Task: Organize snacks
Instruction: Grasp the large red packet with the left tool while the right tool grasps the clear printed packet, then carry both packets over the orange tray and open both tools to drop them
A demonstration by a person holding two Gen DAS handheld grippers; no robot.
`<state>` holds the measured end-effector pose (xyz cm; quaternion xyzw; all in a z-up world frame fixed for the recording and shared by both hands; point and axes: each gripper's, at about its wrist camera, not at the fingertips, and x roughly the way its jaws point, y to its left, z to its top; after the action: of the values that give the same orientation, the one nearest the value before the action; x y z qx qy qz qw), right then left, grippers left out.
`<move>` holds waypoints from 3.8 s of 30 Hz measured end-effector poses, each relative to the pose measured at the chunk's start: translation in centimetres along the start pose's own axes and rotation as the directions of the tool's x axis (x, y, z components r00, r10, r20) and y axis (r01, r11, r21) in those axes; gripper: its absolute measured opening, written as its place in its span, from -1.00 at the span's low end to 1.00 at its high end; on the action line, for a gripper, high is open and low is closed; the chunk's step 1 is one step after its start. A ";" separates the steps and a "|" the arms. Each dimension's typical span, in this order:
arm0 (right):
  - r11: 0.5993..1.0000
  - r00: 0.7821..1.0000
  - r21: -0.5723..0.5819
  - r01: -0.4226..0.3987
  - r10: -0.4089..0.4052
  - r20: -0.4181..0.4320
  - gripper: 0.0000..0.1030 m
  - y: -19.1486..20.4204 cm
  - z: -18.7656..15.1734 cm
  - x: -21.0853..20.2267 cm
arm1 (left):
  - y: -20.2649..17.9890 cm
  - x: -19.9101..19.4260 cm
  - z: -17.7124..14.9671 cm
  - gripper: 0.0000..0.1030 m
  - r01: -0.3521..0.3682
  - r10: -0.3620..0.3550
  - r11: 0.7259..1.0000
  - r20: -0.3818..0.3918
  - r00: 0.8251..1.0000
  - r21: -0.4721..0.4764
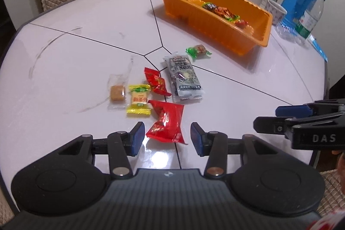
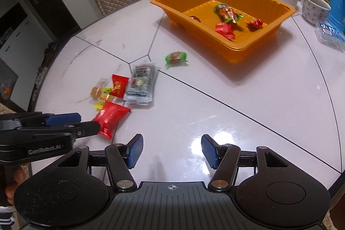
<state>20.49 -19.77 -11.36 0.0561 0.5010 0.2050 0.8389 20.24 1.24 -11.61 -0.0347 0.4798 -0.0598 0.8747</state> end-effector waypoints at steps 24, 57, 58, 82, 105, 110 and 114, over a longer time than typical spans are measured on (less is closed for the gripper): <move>1.000 0.999 0.026 -0.008 0.009 -0.033 0.16 -1.6 1.1 1.9 | -0.2 3.4 1.0 -0.52 0.017 -0.016 1.000 -0.047 0.999 0.012; 0.991 0.999 -0.125 -0.040 0.042 0.010 0.14 5.1 7.4 11.0 | 7.2 0.7 3.7 -0.52 -0.089 0.099 0.983 0.055 0.994 -0.159; 0.991 0.999 -0.129 -0.036 0.037 0.009 0.12 5.2 7.3 11.1 | 7.2 0.8 3.8 -0.52 -0.088 0.098 0.983 0.054 0.994 -0.159; 0.978 0.999 -0.204 -0.032 0.034 0.005 -0.24 4.9 5.8 8.6 | 5.6 0.3 3.6 -0.52 -0.069 0.075 0.990 0.041 0.996 -0.127; 0.999 0.996 -0.019 0.037 -0.036 0.080 -0.24 -2.3 4.4 -1.5 | -4.1 -0.5 6.2 -0.52 0.086 -0.089 0.995 0.068 0.994 0.054; 0.998 0.992 0.017 0.055 -0.057 0.112 -0.24 -3.8 5.8 -3.2 | -6.1 0.0 8.5 -0.52 0.104 -0.112 0.990 0.085 0.990 0.093; 0.998 0.988 0.036 0.060 -0.064 0.139 -0.24 -4.6 7.3 -3.7 | -7.3 0.6 10.4 -0.52 0.108 -0.120 0.988 0.108 0.987 0.112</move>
<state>26.58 -24.59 -6.16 0.0681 0.4458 0.1663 0.8769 28.84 -6.03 -5.64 -0.0191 0.4223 -0.1328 0.8965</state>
